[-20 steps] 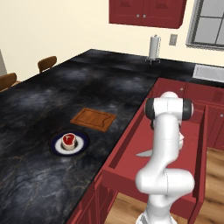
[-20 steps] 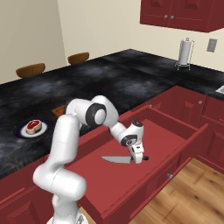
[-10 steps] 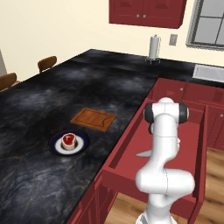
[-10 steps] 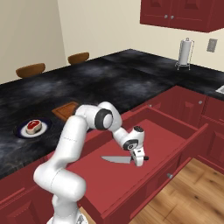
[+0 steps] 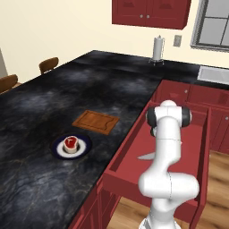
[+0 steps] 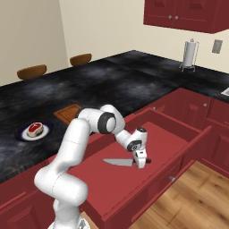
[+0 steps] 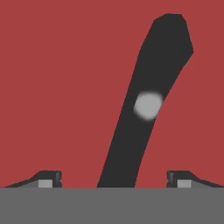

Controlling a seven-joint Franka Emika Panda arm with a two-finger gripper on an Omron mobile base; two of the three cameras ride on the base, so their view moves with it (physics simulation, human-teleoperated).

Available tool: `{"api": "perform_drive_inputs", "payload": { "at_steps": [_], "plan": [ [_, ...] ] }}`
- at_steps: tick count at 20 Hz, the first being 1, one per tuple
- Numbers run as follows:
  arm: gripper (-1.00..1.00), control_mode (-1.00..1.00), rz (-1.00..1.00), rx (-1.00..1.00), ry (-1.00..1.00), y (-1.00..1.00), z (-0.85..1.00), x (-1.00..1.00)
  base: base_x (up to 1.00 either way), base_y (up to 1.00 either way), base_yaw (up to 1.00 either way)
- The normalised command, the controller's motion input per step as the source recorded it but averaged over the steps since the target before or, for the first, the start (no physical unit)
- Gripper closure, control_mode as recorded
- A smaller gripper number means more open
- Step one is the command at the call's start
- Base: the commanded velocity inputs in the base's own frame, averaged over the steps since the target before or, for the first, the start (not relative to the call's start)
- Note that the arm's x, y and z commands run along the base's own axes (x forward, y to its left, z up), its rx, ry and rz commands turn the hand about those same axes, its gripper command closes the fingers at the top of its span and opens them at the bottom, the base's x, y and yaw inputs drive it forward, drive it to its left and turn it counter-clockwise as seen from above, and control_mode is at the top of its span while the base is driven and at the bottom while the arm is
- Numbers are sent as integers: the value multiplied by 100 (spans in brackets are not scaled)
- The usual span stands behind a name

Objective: Pick up the knife from the drawer and place it on the cutting board. Then place the meat from the plate to the cutting board.

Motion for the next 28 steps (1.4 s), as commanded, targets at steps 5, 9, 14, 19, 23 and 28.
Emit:
{"api": "perform_drive_inputs", "payload": {
  "at_steps": [5,9,14,19,23,28],
  "plan": [
    [100,-100,-1,0,8,-18,-53,0,0,0,0],
    [100,-100,-3,0,8,-28,-58,0,0,0,0],
    [100,-100,-4,2,0,-43,-21,-4,0,0,0],
    [100,-100,-5,6,-18,-47,47,-18,0,0,0],
    [100,-100,-3,0,-31,0,88,-15,0,0,0],
    [100,-100,-5,-3,-6,10,96,-2,0,0,0]
  ]
}}
